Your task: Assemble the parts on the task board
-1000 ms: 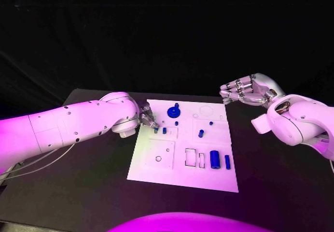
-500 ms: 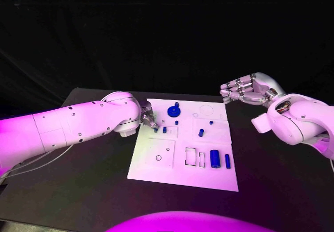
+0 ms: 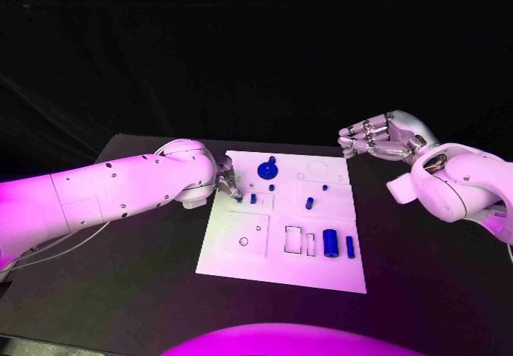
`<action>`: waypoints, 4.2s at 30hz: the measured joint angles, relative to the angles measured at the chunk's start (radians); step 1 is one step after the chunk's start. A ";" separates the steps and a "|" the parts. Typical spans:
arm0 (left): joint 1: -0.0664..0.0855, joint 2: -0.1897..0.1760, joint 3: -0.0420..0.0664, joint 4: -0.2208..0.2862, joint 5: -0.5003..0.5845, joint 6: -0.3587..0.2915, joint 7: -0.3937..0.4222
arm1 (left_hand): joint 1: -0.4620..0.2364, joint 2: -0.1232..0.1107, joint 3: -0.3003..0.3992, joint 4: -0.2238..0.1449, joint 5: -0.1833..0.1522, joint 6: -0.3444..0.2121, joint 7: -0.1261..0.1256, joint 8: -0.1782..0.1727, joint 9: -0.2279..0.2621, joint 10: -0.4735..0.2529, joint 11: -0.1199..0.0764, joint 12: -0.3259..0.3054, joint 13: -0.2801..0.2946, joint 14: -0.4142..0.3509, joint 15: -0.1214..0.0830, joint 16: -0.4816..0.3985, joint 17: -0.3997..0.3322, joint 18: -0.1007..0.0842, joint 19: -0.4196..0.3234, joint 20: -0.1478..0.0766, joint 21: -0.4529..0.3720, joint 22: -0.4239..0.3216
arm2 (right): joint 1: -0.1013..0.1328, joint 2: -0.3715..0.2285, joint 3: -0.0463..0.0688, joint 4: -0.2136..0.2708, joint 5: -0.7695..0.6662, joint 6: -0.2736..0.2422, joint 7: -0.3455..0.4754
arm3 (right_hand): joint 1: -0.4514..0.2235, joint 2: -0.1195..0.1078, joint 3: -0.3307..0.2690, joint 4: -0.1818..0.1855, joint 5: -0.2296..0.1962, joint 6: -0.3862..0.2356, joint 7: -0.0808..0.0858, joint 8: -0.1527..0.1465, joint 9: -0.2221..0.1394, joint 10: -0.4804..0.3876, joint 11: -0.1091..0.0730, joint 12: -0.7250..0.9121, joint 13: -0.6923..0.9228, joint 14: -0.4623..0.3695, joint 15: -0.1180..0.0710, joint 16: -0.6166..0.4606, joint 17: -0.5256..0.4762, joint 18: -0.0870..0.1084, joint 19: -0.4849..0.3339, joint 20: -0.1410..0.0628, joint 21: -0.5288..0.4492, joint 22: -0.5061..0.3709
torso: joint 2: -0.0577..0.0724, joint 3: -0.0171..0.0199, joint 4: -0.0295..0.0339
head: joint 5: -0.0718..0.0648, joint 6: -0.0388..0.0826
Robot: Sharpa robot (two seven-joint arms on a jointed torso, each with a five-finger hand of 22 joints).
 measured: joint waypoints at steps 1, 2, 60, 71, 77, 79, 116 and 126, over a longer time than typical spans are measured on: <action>0.000 0.000 0.000 0.000 -0.001 0.002 0.000 | 0.000 0.000 0.000 0.000 0.000 0.000 0.000 0.000 0.000 0.000 0.000 0.000 0.000 0.000 0.000 0.000 0.000 0.000 0.000 0.000 0.000 0.000 | 0.000 0.000 0.000 0.000 0.000 0.000 0.000 | 0.000 0.000 0.000 0.000 0.000 0.000 0.000 0.000 0.000 0.000 0.000 0.000 0.000 0.000 0.000 0.000 0.000 0.000 0.000 0.000 0.000 0.000 | 0.000 0.0000 0.0000 | 0.000 0.000; 0.000 0.000 0.000 0.000 -0.001 0.004 0.000 | 0.000 0.000 0.000 0.000 0.000 0.000 0.000 0.000 0.000 0.000 0.000 0.000 0.000 0.000 0.000 0.000 0.000 0.000 0.000 0.000 0.000 0.000 | 0.000 0.000 0.000 0.000 0.000 0.000 0.000 | 0.000 0.000 0.000 0.000 0.000 0.000 0.000 0.000 0.000 0.000 0.000 0.000 0.000 0.000 0.000 0.000 0.000 0.000 0.000 0.000 0.000 0.000 | 0.000 0.0000 0.0000 | 0.001 0.000; -0.010 0.030 -0.003 -0.034 -0.014 0.020 -0.007 | -0.119 -0.001 -0.257 0.043 -0.004 0.043 -0.039 0.049 -0.109 0.028 -0.018 0.042 0.036 0.004 -0.011 0.000 0.001 0.000 0.014 -0.007 0.008 0.000 | -0.001 -0.001 0.000 0.002 0.000 0.002 -0.001 | -0.004 0.004 -0.003 -0.003 0.000 0.000 0.000 0.000 0.000 0.000 0.000 0.000 0.000 -0.004 0.004 0.000 -0.003 0.000 0.000 0.000 -0.004 -0.004 | 0.000 0.0002 -0.0007 | -0.006 -0.003; -0.010 0.022 -0.001 -0.033 -0.016 0.018 -0.007 | -0.109 0.020 -0.372 0.080 -0.004 0.043 -0.039 0.051 -0.144 0.025 -0.014 0.042 0.026 0.004 -0.011 0.000 0.000 0.000 0.014 -0.007 0.008 0.000 | -0.001 -0.001 0.000 0.002 0.000 0.002 -0.001 | -0.004 0.004 -0.006 -0.006 0.000 -0.007 0.000 0.000 0.000 -0.004 0.004 0.000 -0.001 -0.007 0.000 0.000 -0.005 0.000 -0.004 0.004 -0.008 -0.008 | 0.000 0.0000 -0.0005 | -0.006 0.001; -0.011 0.015 0.002 -0.021 -0.016 0.002 -0.006 | -0.108 0.022 -0.406 0.082 -0.004 0.041 -0.037 0.051 -0.154 0.021 -0.010 0.041 0.016 0.004 -0.011 0.000 0.000 0.000 0.014 -0.007 0.008 0.000 | -0.001 -0.002 0.000 0.002 0.000 0.002 -0.002 | -0.008 0.008 -0.006 -0.006 0.000 -0.007 0.000 0.000 0.000 -0.004 0.004 0.000 -0.001 -0.011 0.004 0.000 -0.007 0.000 -0.004 0.004 -0.008 -0.010 | 0.000 -0.0004 -0.0012 | -0.006 0.002; -0.011 0.009 0.003 -0.014 -0.014 -0.011 -0.005 | -0.120 0.034 -0.434 0.083 -0.004 0.039 -0.035 0.051 -0.161 0.019 -0.009 0.031 0.008 0.004 -0.011 0.000 0.000 0.000 0.014 -0.007 0.008 0.000 | -0.001 -0.003 0.000 0.002 0.000 0.002 -0.002 | -0.008 0.008 -0.006 -0.006 0.002 -0.007 0.000 0.000 0.000 -0.004 0.004 0.000 -0.001 -0.011 0.004 0.000 -0.007 0.000 -0.004 0.004 -0.008 -0.011 | 0.001 -0.0005 -0.0012 | -0.007 0.002; -0.024 0.096 0.000 -0.032 -0.119 -0.371 0.491 | 0.353 -0.005 -0.464 0.026 0.001 -0.093 0.083 -0.192 -0.404 -0.419 0.123 -0.591 -0.642 -0.246 0.100 -0.601 -0.453 0.104 -0.389 0.089 -0.612 -0.676 | -0.006 -0.002 0.000 0.004 -0.001 0.000 -0.010 | -0.025 0.004 -0.030 -0.017 0.036 -0.010 0.003 0.000 0.000 -0.014 0.007 0.000 -0.001 -0.018 0.004 0.000 -0.019 0.000 -0.007 0.007 -0.016 -0.032 | 0.001 -0.0008 -0.0012 | -0.042 0.026; -0.035 0.137 -0.001 -0.090 -0.274 -0.320 0.511 | 0.353 -0.005 -0.465 0.026 0.001 -0.035 0.075 -0.282 -0.445 -0.391 0.127 -0.687 -0.739 -0.137 0.103 -0.414 -0.334 0.104 -0.296 0.091 -0.505 -0.570 | -0.007 -0.004 0.000 0.007 -0.002 0.001 -0.010 | -0.025 0.004 -0.030 -0.017 0.036 -0.010 0.003 0.000 0.000 -0.014 0.007 0.000 -0.001 -0.018 0.004 0.000 -0.019 0.000 -0.007 0.007 -0.016 -0.032 | 0.001 -0.0007 -0.0012 | -0.045 0.025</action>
